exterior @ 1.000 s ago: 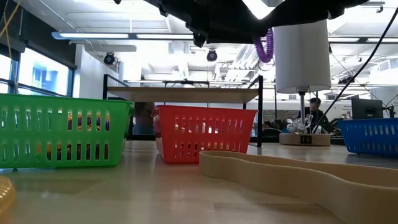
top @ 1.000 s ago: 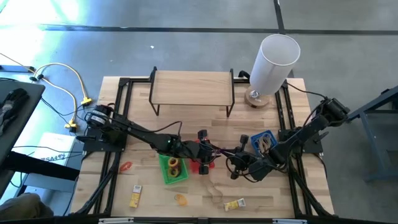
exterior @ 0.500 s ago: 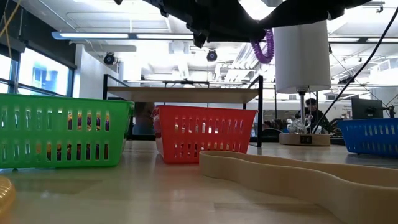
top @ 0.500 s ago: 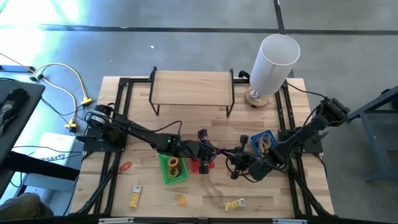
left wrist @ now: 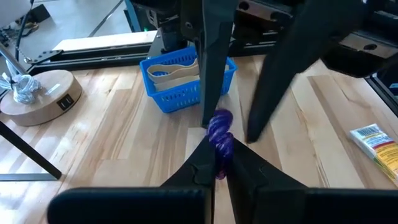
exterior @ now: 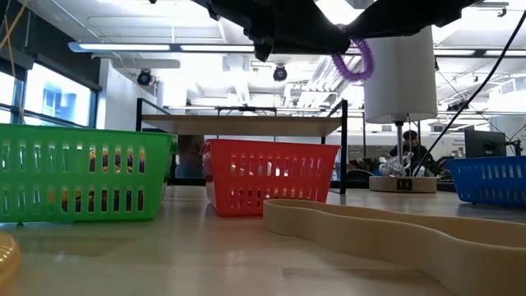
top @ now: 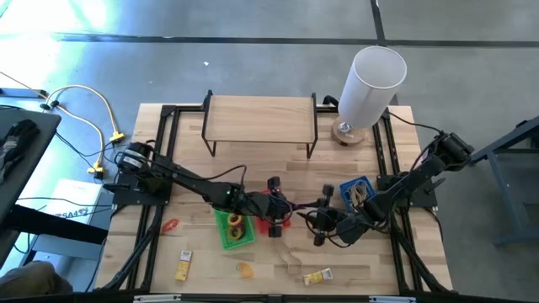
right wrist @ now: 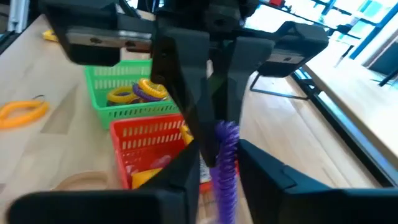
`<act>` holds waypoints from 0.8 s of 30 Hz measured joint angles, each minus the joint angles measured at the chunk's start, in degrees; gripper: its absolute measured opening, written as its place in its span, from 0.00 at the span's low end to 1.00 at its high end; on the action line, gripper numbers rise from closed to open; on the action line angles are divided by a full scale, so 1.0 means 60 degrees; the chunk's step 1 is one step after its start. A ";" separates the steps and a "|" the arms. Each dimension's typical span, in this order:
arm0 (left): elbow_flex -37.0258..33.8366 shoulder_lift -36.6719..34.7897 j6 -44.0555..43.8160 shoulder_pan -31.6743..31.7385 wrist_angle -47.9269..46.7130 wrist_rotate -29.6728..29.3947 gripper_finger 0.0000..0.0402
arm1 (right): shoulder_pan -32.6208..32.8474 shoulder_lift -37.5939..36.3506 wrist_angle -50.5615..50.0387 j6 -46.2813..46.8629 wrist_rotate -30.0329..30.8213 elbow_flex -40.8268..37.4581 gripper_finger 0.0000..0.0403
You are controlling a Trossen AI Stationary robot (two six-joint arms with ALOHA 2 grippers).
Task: Pick & Place Office Desk Supplies
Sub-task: Put the violet spring keychain into the green bin
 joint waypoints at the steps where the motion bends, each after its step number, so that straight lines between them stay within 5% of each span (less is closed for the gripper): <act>1: 0.0000 0.0000 0.0000 0.0000 -0.0027 -0.0002 0.02 | 0.0000 0.0000 -0.0023 0.0022 -0.0082 0.0000 0.26; 9: 0.0007 -0.0228 -0.0473 -0.0262 -0.1516 -0.0081 0.02 | 0.0307 0.0000 -0.0010 0.0020 -0.0084 0.0000 0.48; 17: 0.0018 -0.2241 -0.3208 -0.1157 -0.5259 0.0199 0.02 | 0.0444 0.0000 -0.0174 0.0052 -0.0105 0.0000 0.50; 24: 0.0019 -0.3425 -0.6050 -0.1370 -0.8276 0.3118 0.04 | 0.0419 0.0000 -0.0212 0.0176 -0.0095 0.0000 0.48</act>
